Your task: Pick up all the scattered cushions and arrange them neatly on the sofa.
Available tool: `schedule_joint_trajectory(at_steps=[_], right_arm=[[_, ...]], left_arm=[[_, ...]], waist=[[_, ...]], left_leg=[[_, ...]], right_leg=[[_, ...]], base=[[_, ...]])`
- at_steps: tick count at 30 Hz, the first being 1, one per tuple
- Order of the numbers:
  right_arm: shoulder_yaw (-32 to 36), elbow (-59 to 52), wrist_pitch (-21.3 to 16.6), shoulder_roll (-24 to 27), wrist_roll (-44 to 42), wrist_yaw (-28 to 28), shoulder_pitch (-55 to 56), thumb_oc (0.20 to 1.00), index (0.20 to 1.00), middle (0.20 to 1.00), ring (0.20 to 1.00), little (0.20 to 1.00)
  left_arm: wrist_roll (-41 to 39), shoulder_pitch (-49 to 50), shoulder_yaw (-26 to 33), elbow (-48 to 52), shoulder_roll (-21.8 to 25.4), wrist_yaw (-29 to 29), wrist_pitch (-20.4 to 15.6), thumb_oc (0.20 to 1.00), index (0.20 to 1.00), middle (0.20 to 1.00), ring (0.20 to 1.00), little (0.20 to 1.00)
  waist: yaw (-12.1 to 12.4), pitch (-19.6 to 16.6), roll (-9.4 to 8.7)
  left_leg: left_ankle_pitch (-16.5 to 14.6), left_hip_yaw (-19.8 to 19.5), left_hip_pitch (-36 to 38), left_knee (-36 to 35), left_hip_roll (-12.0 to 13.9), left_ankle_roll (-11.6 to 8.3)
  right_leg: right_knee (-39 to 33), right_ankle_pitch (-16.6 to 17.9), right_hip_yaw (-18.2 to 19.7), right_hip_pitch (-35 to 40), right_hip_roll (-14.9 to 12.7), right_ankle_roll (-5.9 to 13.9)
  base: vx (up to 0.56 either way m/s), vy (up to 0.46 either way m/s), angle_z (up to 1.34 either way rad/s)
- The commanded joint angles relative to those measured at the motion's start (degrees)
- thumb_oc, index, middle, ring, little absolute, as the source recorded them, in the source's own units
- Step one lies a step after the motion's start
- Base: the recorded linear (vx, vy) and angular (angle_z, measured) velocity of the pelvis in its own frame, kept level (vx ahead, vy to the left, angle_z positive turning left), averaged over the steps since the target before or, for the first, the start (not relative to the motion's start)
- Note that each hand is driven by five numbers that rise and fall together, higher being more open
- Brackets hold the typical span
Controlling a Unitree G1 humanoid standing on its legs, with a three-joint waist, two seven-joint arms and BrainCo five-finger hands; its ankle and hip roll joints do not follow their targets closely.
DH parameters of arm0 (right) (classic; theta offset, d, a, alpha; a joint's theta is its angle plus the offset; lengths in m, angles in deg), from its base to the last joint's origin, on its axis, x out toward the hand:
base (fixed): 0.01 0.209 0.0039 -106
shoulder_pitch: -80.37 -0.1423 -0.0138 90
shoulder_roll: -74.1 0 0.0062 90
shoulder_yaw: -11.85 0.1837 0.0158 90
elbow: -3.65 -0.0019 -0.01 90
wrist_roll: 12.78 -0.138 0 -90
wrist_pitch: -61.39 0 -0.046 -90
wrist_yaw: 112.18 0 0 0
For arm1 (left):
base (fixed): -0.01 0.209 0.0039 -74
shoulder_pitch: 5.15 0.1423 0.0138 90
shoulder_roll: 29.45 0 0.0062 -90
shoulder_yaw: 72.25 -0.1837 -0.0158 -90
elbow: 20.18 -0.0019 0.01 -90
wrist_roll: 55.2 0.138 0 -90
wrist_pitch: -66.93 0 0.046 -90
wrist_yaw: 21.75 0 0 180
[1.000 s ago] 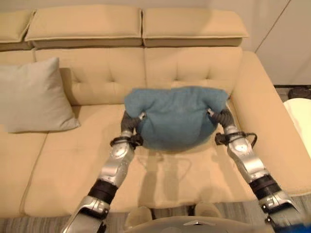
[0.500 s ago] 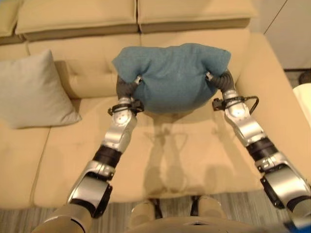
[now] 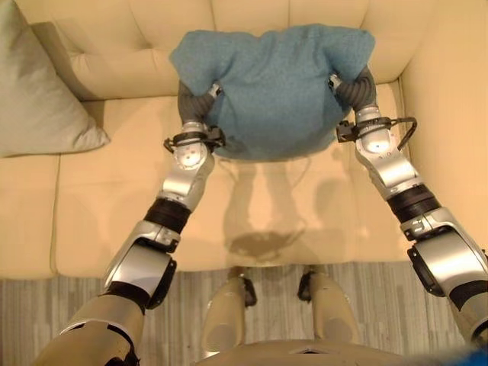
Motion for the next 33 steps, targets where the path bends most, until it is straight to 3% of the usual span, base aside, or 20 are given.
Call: schedule_joint_trajectory(at_steps=[1,7,8,9,14,18,20,22,28,33], right_arm=[[-4.51,-2.42,-4.31,-2.13,4.36,1.71,-7.3,0.2,0.2,0.2,0.2,0.2],[-4.58,-0.57,-4.4,-0.83,7.1,-0.82,-11.41,0.2,0.2,0.2,0.2,0.2],[-5.81,4.08,-3.9,-0.21,7.9,-2.81,-16.1,0.871,0.871,0.871,0.871,0.871],[-5.85,4.24,-3.97,-0.21,7.87,-2.82,-16.32,1.0,1.0,1.0,1.0,1.0],[-6.38,9.82,-3.56,0.86,6.13,-3.98,-21.47,1.0,1.0,1.0,1.0,1.0],[-6.37,15.08,-3.07,5.05,4.68,-4.12,-23.17,1.0,1.0,1.0,1.0,1.0],[-6.26,15.55,-3.08,5.98,4.13,-3.84,-23.06,1.0,1.0,1.0,1.0,1.0],[-6.29,17.51,-2.93,10.03,2.95,-2.84,-22.34,1.0,1.0,1.0,1.0,1.0],[-3.94,18.03,-3.52,17.67,2.06,-2.03,-18.1,1.0,1.0,1.0,1.0,1.0],[-1.37,15.97,-3.61,20.88,1.75,-0.55,-12.35,1.0,1.0,1.0,1.0,1.0]], left_arm=[[4.56,-5.68,-3.47,2.99,-1.28,1.84,-3.96,0.2,0.2,0.2,0.2,0.2],[5.36,-8.3,-3.33,0.32,-0.99,0.24,-3.99,0.2,0.2,0.2,0.2,0.2],[6.09,-12.6,-3.55,-4.0,0.06,-1.58,-3.44,1.0,1.0,1.0,1.0,1.0],[6.06,-12.79,-3.53,-4.13,0.08,-1.56,-3.49,1.0,1.0,1.0,1.0,1.0],[4.8,-17.82,-2.99,-10.08,3.77,-2.01,-3.05,1.0,1.0,1.0,1.0,1.0],[2.55,-19.17,-0.77,-16.92,10.81,-0.68,-2.14,1.0,1.0,1.0,1.0,1.0],[2.12,-18.91,-0.51,-17.32,12.13,-0.4,-2.11,1.0,1.0,1.0,1.0,1.0],[1.18,-17.16,0.81,-18.77,16.35,1.11,-1.96,1.0,1.0,1.0,1.0,1.0],[0.77,-10.94,4.16,-17.17,21.37,3.36,-2.48,1.0,1.0,1.0,1.0,1.0],[-0.58,-4.52,7.57,-13.31,21.0,4.84,-3.14,1.0,1.0,1.0,1.0,1.0]], waist=[[1.14,-2.59,-1.8],[1.37,-3.08,-1.27],[1.62,-3.39,-1.33],[1.6,-3.35,-1.31],[1.75,-3.48,-1.1],[1.79,-3.62,-0.89],[1.8,-3.71,-0.84],[1.79,-4.0,-0.64],[1.83,-4.48,-0.19],[1.76,-4.77,-0.02]], left_leg=[[-0.81,-1.27,-0.02,2.07,1.37,-6.06],[0.65,-2.12,-2.45,0.62,1.78,-6.77],[1.25,-2.92,-3.86,0.03,2.14,-7.21],[1.27,-2.94,-3.95,0.03,2.14,-7.21],[1.85,-3.97,-6.25,0.03,2.57,-7.8],[1.94,-4.34,-7.09,0.03,2.62,-8.02],[1.92,-4.38,-7.15,0.03,2.62,-8.01],[1.83,-4.37,-7.06,0.03,2.58,-8.14],[1.54,-4.32,-6.58,0.03,2.28,-8.19],[1.19,-4.29,-5.19,0.03,2.19,-8.21]], right_leg=[[4.68,0.78,3.02,-6.49,-2.01,5.97],[4.81,0.89,3.08,-9.38,-1.89,5.89],[4.66,1.06,2.74,-10.75,-1.59,6.03],[4.68,1.06,2.72,-10.84,-1.59,6.02],[4.64,1.24,2.59,-12.72,-1.21,6.07],[4.85,1.25,2.66,-13.96,-0.86,5.97],[4.88,1.2,2.72,-14.0,-0.82,5.95],[4.93,1.2,2.91,-14.05,-0.82,5.96],[4.37,1.33,2.94,-13.43,-0.78,6.03],[4.39,0.86,2.74,-11.98,-0.81,5.94]], base=[[0.03,-0.035,0.0],[0.01,-0.03,0.01],[0.02,-0.064,0.06],[0.01,-0.068,0.11],[0.0,-0.024,0.06],[0.0,0.0,0.0],[0.0,0.0,0.0],[0.02,0.001,-0.01],[0.0,0.0,0.0],[0.01,0.004,0.02]])
